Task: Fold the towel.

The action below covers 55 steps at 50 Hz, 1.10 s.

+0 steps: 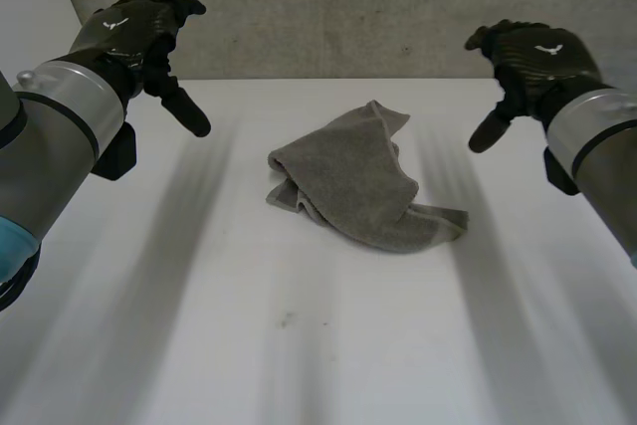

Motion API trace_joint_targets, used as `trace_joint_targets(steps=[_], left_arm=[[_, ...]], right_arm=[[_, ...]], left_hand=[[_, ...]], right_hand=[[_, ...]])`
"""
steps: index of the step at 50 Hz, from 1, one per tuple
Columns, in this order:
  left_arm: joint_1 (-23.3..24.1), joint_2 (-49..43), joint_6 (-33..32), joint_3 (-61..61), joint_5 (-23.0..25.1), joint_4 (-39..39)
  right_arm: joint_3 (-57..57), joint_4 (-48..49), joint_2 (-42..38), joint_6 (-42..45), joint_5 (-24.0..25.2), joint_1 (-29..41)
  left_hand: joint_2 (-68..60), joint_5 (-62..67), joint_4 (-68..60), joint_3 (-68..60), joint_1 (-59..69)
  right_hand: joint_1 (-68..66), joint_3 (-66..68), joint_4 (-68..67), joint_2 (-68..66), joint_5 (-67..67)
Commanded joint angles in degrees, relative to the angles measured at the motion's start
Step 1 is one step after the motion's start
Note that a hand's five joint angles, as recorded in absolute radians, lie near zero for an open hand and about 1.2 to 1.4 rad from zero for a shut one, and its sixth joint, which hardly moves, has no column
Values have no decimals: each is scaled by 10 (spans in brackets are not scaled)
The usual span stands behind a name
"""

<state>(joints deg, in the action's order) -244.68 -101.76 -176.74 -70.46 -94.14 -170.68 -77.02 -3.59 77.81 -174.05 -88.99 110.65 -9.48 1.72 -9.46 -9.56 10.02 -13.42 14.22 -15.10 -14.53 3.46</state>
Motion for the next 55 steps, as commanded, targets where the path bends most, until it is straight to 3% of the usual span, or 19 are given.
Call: trace_joint_targets(steps=[1,40,42,45,46,48,49,55], left_arm=[[2,-2,-4,2,-24,3],[25,-28,-5,-5,-17,-3],[25,-27,-5,-4,-17,-3],[25,-27,-4,-5,-18,-4],[25,-27,-4,-5,-18,-4],[25,-27,-4,-5,-18,-4],[25,-27,-5,-3,-18,-3],[25,-28,-5,-3,-18,-4]], right_arm=[[-3,-14,-2,5,-1,-15],[-13,12,2,1,5,-37],[-13,12,2,-1,5,-38],[-20,16,2,-1,5,-40],[-20,17,2,-3,6,-42],[-16,15,2,-6,7,-42],[-14,13,2,-9,12,-41],[-13,12,2,-9,11,-40]], left_hand=[[-5,-17,-5,-4,0],[-6,-17,-6,-5,0],[-28,5,-28,-27,22],[-180,158,-180,-179,175],[-151,128,-151,-150,145],[-150,128,-151,-150,145],[-5,-17,-5,-4,0],[-5,-17,-5,-4,0]], right_hand=[[34,-42,51,45,-35],[34,-42,51,45,-35],[34,-42,51,45,-35],[-49,41,-32,-38,49],[34,-42,51,45,-35],[34,-42,51,45,-35],[34,-42,51,45,-35],[34,-42,51,45,-35]])
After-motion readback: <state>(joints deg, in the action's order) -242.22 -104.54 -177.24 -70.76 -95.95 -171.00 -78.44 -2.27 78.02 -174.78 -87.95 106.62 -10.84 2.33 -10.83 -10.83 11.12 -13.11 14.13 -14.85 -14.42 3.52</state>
